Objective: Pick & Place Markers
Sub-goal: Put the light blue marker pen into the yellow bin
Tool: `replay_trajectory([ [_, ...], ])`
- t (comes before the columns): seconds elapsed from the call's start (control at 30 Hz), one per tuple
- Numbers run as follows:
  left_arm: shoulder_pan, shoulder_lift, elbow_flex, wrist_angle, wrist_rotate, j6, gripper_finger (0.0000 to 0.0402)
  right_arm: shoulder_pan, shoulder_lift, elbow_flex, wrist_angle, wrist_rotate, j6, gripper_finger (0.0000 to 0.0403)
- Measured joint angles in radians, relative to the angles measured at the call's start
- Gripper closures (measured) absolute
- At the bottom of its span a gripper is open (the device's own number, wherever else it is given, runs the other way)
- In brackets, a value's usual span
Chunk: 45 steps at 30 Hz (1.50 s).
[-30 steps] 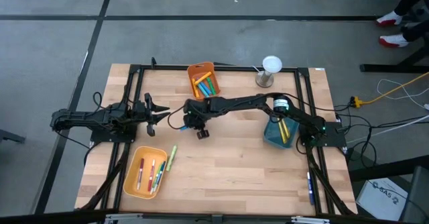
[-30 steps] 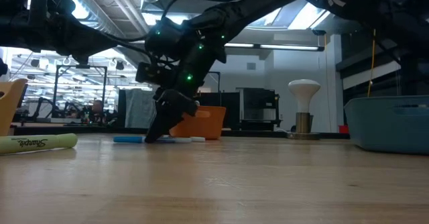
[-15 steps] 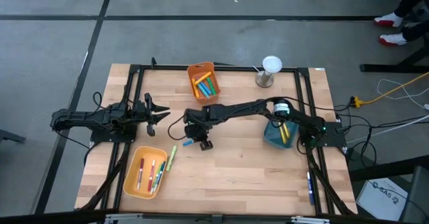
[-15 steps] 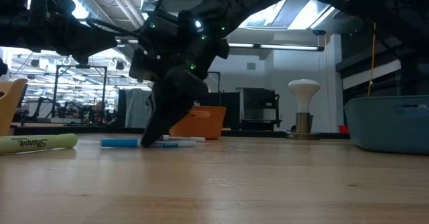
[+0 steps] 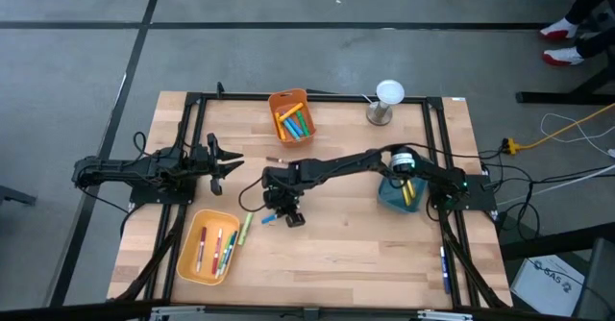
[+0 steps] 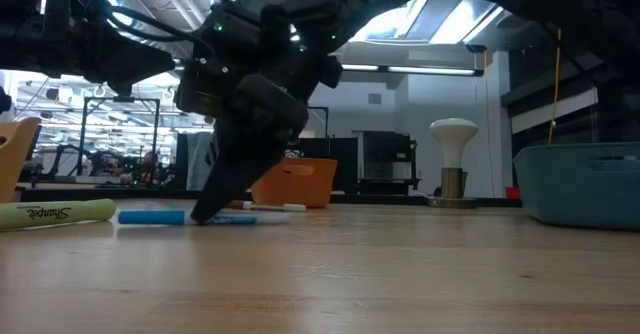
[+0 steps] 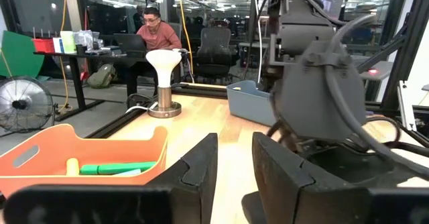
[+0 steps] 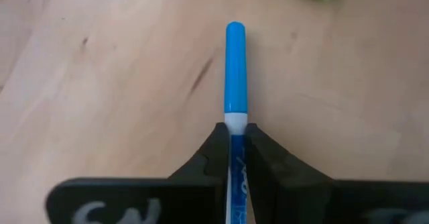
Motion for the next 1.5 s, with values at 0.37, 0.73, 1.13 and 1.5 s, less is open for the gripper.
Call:
replay_trajectory([
  [0.37,0.000,0.000,0.000,0.000,0.000,0.000,0.0313,0.020,0.004,0.022,-0.022,-0.079,0.000,0.0373],
  [0.73,0.000,0.000,0.000,0.000,0.000,0.000,0.0310,0.025,0.003,0.080,-0.123,0.126,-0.013,0.0367],
  [1.13,0.000,0.000,0.000,0.001,0.000,0.000,0.0313,0.030,-0.007,0.086,-0.347,0.269,-0.027,0.0361],
  [1.5,0.000,0.000,0.000,0.001,0.000,0.000,0.0313,0.033,-0.007,0.085,-0.463,0.321,0.033,0.0356],
])
